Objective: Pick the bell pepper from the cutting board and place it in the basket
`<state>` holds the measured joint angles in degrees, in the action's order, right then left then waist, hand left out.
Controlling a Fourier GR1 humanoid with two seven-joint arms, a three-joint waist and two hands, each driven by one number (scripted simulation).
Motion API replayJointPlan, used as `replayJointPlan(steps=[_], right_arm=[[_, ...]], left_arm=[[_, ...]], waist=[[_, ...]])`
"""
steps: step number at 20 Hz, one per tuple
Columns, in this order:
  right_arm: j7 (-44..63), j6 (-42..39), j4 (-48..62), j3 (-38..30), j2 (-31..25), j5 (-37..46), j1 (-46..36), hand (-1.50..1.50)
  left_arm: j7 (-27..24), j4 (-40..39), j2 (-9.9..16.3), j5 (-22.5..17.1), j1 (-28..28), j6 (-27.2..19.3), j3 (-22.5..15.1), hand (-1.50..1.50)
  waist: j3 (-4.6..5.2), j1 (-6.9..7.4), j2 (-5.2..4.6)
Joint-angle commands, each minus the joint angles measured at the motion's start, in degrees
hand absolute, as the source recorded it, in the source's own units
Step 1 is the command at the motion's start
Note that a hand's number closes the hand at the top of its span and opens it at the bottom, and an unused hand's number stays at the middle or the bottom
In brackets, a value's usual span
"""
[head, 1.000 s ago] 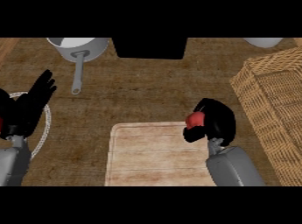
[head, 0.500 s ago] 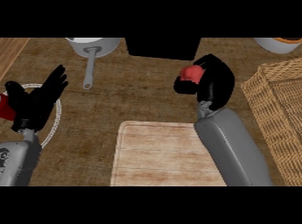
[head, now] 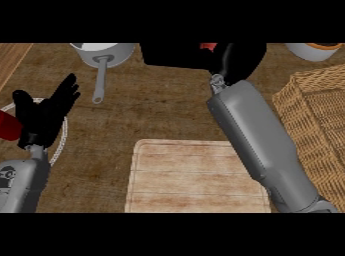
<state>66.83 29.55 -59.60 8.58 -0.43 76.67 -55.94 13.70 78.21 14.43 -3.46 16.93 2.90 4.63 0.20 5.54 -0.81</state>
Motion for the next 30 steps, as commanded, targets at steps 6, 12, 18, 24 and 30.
replayJointPlan(steps=[6, 12, 18, 24, 30], right_arm=[[18.29, -0.86, 11.22, -7.75, 0.40, 11.21, -15.33, 1.50], [15.95, -1.83, 16.12, -16.49, -3.02, 16.57, -21.83, 1.50], [16.60, -5.27, 21.33, -21.72, -7.30, 22.63, -23.51, 1.50], [16.12, -5.21, 19.92, -25.33, -9.19, 26.34, -19.26, 1.50], [11.34, -4.48, 12.17, -29.06, -8.52, 25.46, -11.87, 1.50]], left_arm=[[-0.99, 0.33, 1.36, -0.68, -1.60, 0.88, 1.50, 0.00], [-2.39, -0.07, 1.02, 0.08, -4.76, 0.36, 1.62, 0.00], [-1.23, 1.57, 0.34, 0.32, -3.45, -1.12, 1.63, 0.00], [-1.28, 1.19, 0.75, -0.21, -4.69, -1.04, 2.79, 0.00], [0.25, 3.35, 3.23, -1.45, -6.06, 0.20, 4.80, 0.00]], waist=[[0.00, -1.52, 0.38], [-0.06, -2.93, 0.26], [-0.08, -3.37, 0.28], [-0.16, -5.05, 0.76], [-0.23, -6.10, 1.45]])
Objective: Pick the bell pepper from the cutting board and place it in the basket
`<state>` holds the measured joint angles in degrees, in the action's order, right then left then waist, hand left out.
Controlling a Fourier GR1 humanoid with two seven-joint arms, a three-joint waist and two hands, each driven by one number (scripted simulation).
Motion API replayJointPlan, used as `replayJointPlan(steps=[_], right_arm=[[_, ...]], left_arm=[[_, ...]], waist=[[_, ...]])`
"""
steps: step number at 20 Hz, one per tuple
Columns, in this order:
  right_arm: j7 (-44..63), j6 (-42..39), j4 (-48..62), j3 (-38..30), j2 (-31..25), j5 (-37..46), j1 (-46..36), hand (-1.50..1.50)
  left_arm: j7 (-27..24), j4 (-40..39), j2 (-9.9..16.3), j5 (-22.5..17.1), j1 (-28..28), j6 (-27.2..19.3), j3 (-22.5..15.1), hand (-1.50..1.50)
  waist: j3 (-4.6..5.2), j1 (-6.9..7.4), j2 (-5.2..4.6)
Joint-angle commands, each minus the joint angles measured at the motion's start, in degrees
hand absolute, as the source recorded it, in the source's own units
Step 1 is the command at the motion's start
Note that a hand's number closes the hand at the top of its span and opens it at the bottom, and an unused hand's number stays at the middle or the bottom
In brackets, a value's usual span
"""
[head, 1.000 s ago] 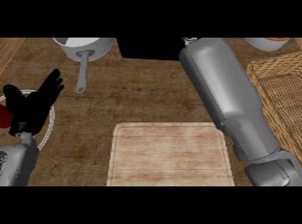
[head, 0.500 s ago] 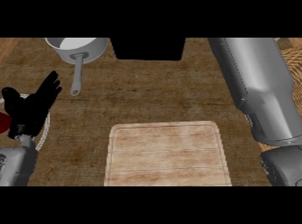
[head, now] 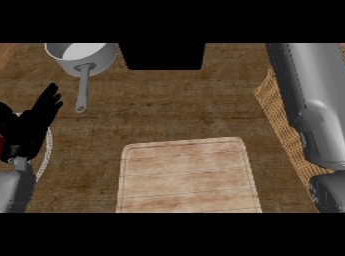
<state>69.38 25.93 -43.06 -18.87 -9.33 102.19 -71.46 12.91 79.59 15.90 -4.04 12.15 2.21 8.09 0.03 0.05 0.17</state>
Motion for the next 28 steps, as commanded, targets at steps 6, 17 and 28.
replayJointPlan(steps=[6, 17, 28], right_arm=[[6.78, -1.51, -14.30, -2.31, 3.89, 1.41, 11.79, 1.50], [4.19, 8.40, -25.42, -11.06, 4.90, 2.17, 26.15, -1.50], [-5.05, 9.76, -32.48, -11.06, 3.05, -2.85, 28.05, -1.50]], left_arm=[[-2.34, -1.74, -0.33, 0.64, -0.14, -0.45, 0.78, 0.00], [0.08, 1.44, 0.15, -0.32, -0.91, 1.49, 0.26, 0.00], [-3.44, -2.80, -0.57, 0.67, -0.90, 1.37, 1.41, 0.00]], waist=[[0.00, -1.32, 0.23], [-0.07, -0.08, -0.07], [-0.01, -0.11, -0.16]])
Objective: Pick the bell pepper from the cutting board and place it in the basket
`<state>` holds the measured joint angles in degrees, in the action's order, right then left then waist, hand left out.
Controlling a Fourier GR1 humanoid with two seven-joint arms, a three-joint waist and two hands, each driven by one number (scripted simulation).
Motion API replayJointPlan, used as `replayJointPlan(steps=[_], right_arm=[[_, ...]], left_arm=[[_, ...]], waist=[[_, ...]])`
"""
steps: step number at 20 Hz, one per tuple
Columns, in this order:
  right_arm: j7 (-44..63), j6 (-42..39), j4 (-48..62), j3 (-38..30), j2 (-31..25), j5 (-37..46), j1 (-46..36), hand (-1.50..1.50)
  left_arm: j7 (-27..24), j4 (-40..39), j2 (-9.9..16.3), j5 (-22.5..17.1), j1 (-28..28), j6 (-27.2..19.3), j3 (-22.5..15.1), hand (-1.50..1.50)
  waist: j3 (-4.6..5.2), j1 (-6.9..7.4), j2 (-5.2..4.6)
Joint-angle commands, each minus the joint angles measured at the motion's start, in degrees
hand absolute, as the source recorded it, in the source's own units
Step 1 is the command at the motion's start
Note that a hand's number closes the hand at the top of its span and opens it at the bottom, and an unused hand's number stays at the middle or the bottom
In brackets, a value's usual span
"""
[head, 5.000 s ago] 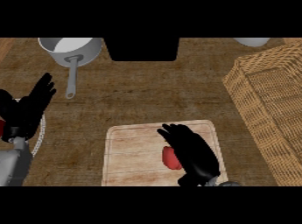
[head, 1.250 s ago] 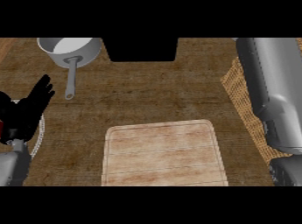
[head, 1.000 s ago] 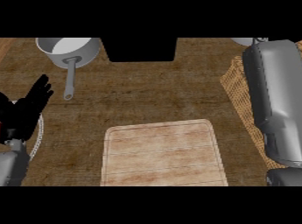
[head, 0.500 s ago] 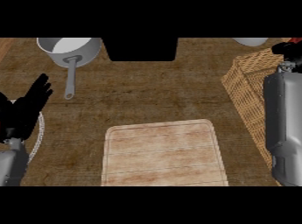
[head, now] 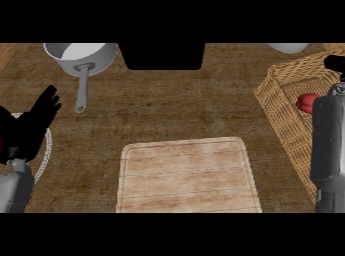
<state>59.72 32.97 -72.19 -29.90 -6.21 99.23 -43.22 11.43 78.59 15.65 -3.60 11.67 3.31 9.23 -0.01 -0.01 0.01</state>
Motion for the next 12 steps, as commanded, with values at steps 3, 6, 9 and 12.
replayJointPlan(steps=[3, 6, 9, 12], right_arm=[[7.59, 7.46, -11.06, -3.08, 2.33, 2.52, 0.95, -1.50], [6.38, 9.83, -18.90, -6.18, 4.16, -0.61, 3.37, -1.50], [5.56, 7.50, -30.61, -3.91, 6.09, -2.76, 7.62, -1.50], [6.77, 2.04, -42.08, -0.47, 6.16, -6.80, 16.46, -1.50]], left_arm=[[0.51, 0.74, 0.11, -0.41, -0.69, 0.14, 0.46, 0.00], [0.62, 2.31, 0.37, 0.13, -2.75, 0.00, 0.27, 0.00], [1.41, 0.57, -0.28, 0.13, -0.81, -0.97, 0.53, 0.00], [0.50, 1.22, -1.10, 0.64, -2.28, -1.14, -0.15, 0.00]], waist=[[0.04, -0.33, 0.32], [-0.03, -0.57, 0.63], [0.02, -1.73, 0.89], [0.03, -1.81, 1.00]])
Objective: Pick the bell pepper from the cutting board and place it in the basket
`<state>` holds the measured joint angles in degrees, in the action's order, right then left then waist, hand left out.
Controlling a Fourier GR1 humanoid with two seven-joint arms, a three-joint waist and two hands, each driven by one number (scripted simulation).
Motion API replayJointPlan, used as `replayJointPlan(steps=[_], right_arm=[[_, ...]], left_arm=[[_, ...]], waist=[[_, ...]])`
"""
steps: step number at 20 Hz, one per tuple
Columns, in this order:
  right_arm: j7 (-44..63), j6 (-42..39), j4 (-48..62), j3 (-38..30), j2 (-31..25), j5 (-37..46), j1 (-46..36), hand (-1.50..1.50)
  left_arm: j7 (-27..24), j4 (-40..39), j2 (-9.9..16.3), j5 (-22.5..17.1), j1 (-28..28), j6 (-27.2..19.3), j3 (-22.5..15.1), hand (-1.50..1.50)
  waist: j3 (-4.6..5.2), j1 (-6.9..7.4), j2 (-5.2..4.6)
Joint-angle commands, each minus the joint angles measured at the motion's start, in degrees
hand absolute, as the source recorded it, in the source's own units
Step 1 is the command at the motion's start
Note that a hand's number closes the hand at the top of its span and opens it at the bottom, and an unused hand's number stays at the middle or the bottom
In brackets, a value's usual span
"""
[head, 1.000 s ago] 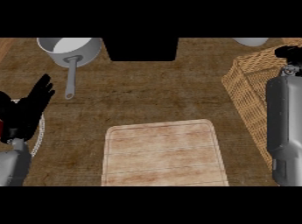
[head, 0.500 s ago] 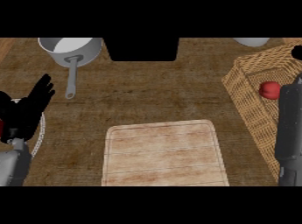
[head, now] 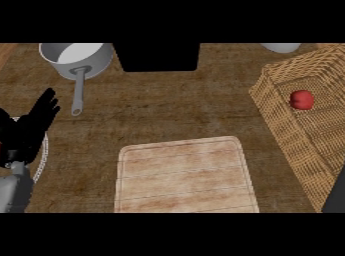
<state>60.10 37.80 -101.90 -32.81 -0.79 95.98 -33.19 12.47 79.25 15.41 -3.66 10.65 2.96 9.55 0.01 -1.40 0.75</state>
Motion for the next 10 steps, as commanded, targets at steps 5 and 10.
replayJointPlan(steps=[5, 10], right_arm=[[10.36, -11.13, -28.14, 11.19, 0.79, -10.77, 22.40, -1.50], [12.25, -9.63, -40.75, 17.98, 0.79, -18.73, 41.07, -1.50]], left_arm=[[-0.07, -0.10, -0.69, 0.47, -0.34, -1.03, 0.11, 0.00], [-0.39, -0.19, -0.07, 0.09, 0.21, -0.56, 0.76, 0.00]], waist=[[0.00, -0.93, 0.22], [-0.08, -0.78, -0.21]])
